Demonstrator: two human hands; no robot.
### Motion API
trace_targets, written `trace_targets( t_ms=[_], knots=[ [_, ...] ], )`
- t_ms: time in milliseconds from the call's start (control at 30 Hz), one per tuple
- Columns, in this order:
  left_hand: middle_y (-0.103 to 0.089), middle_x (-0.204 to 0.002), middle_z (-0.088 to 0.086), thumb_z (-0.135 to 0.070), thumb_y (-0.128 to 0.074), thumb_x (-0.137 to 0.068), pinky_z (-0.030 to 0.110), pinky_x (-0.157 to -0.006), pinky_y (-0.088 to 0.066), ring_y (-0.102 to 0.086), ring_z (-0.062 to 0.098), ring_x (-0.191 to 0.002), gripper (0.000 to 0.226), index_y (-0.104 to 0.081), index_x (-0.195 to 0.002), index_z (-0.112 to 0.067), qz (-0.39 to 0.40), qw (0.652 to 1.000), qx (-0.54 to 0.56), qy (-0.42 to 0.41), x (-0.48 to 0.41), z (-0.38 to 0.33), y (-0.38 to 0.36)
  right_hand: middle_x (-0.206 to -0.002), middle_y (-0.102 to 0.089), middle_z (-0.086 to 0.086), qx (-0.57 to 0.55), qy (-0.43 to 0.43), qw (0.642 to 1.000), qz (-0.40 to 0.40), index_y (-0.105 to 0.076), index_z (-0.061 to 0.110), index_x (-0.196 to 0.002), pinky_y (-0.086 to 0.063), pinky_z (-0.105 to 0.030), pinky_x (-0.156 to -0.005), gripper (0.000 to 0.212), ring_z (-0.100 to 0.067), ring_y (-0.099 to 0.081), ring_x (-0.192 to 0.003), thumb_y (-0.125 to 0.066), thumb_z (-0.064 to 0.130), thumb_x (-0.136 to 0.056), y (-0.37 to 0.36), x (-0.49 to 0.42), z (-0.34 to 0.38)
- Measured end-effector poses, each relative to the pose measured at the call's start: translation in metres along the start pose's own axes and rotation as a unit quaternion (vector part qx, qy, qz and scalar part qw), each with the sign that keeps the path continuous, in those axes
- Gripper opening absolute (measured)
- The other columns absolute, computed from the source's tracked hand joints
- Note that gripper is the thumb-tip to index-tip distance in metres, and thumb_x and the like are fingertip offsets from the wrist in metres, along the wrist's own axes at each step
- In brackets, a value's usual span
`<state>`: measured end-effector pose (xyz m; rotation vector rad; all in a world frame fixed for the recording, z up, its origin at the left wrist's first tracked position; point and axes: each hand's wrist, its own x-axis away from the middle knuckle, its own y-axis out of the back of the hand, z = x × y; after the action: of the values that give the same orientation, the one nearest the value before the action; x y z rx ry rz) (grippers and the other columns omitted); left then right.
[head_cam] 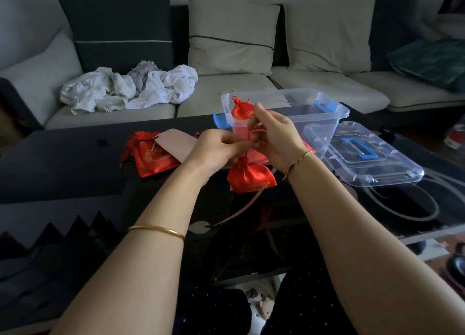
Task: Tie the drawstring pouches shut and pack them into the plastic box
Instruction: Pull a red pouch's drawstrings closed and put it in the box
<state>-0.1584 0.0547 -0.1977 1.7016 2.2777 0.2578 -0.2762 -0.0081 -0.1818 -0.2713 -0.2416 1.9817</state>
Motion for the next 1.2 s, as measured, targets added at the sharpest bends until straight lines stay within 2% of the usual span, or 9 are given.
trace_targets(
  t_ms=[167,267,433,700,767,900,1000,1100,1200],
  knots=[
    [-0.060,-0.051,-0.011,-0.022,-0.070,-0.083,0.018,-0.053,-0.046,-0.054,0.000,-0.047,0.014,-0.069,-0.069,-0.020,-0.007,1.000,0.004,0.005,-0.002,0.000,0.000,-0.050,-0.055,0.002,0.117,-0.042,0.992,0.014,-0.056,0.012,-0.067,-0.031,-0.022,-0.044,0.041,-0.012,-0.040,-0.044,-0.045,0.038,-0.096,0.001,0.001,-0.001],
    [-0.061,-0.057,-0.008,-0.019,-0.067,-0.084,0.021,-0.057,-0.046,-0.055,0.004,-0.052,0.011,-0.069,-0.074,-0.018,-0.024,0.999,0.019,0.020,-0.003,0.001,0.001,-0.060,-0.058,-0.006,0.167,-0.071,0.983,0.033,-0.057,0.007,-0.075,-0.034,-0.020,-0.042,0.025,-0.015,-0.046,-0.046,-0.045,0.020,-0.094,0.002,0.004,-0.002],
    [-0.064,-0.064,-0.001,-0.015,-0.065,-0.086,0.026,-0.059,-0.049,-0.058,0.010,-0.056,0.014,-0.064,-0.073,-0.020,-0.062,0.997,0.046,0.028,-0.003,0.002,0.002,-0.071,-0.060,-0.011,0.255,0.009,0.966,0.052,-0.056,0.002,-0.091,-0.045,-0.019,-0.046,0.008,-0.015,-0.055,-0.055,-0.051,-0.001,-0.086,0.003,0.006,-0.002],
    [-0.065,-0.065,0.003,-0.005,-0.061,-0.088,0.024,-0.052,-0.053,-0.062,0.007,-0.049,0.015,-0.062,-0.076,-0.014,-0.109,0.989,0.087,0.051,-0.005,0.001,-0.001,-0.088,-0.067,-0.014,0.435,0.149,0.886,0.063,-0.066,0.007,-0.085,-0.049,-0.035,-0.077,0.015,-0.015,-0.056,-0.077,-0.074,0.010,-0.073,0.006,0.005,-0.008],
    [-0.067,-0.066,0.004,-0.003,-0.062,-0.087,0.024,-0.053,-0.054,-0.063,0.009,-0.048,0.016,-0.063,-0.074,-0.012,-0.119,0.986,0.100,0.060,-0.005,0.000,-0.001,-0.084,-0.065,-0.010,0.454,0.168,0.873,0.061,-0.066,0.008,-0.085,-0.048,-0.031,-0.074,0.015,-0.014,-0.055,-0.077,-0.074,0.010,-0.073,0.004,0.005,-0.009],
    [-0.069,-0.062,0.007,-0.001,-0.063,-0.082,0.033,-0.065,-0.058,-0.065,0.015,-0.052,0.019,-0.066,-0.067,-0.012,-0.137,0.982,0.101,0.079,-0.005,-0.001,-0.001,-0.076,-0.059,0.005,0.494,0.207,0.842,0.060,-0.068,0.010,-0.084,-0.038,-0.009,-0.061,0.008,-0.006,-0.050,-0.069,-0.070,0.010,-0.077,0.003,0.006,-0.010],
    [-0.068,-0.057,0.007,0.000,-0.061,-0.082,0.036,-0.069,-0.057,-0.064,0.019,-0.054,0.019,-0.065,-0.068,-0.010,-0.150,0.979,0.113,0.083,-0.006,-0.003,0.001,-0.071,-0.056,0.006,0.513,0.229,0.824,0.074,-0.070,0.009,-0.080,-0.035,-0.009,-0.059,0.005,-0.005,-0.047,-0.064,-0.065,0.008,-0.079,0.002,0.007,-0.010],
    [-0.069,-0.083,0.014,-0.001,-0.059,-0.082,0.043,-0.080,-0.057,-0.068,0.028,-0.075,0.010,-0.064,-0.086,-0.009,-0.188,0.978,0.071,0.062,-0.007,-0.005,0.004,-0.071,-0.062,0.004,0.483,0.205,0.849,0.064,-0.071,0.009,-0.077,-0.040,-0.011,-0.061,0.008,-0.004,-0.052,-0.065,-0.064,0.010,-0.081,0.004,0.005,-0.011],
    [-0.065,-0.094,0.007,-0.003,-0.062,-0.082,0.039,-0.079,-0.057,-0.067,0.020,-0.076,0.018,-0.060,-0.095,-0.014,-0.237,0.971,0.028,0.027,-0.004,-0.008,0.009,-0.067,-0.061,0.010,0.403,0.128,0.906,0.024,-0.070,0.012,-0.075,-0.042,-0.007,-0.055,0.007,0.001,-0.052,-0.061,-0.066,0.013,-0.081,0.010,0.000,-0.011]
  ],
)
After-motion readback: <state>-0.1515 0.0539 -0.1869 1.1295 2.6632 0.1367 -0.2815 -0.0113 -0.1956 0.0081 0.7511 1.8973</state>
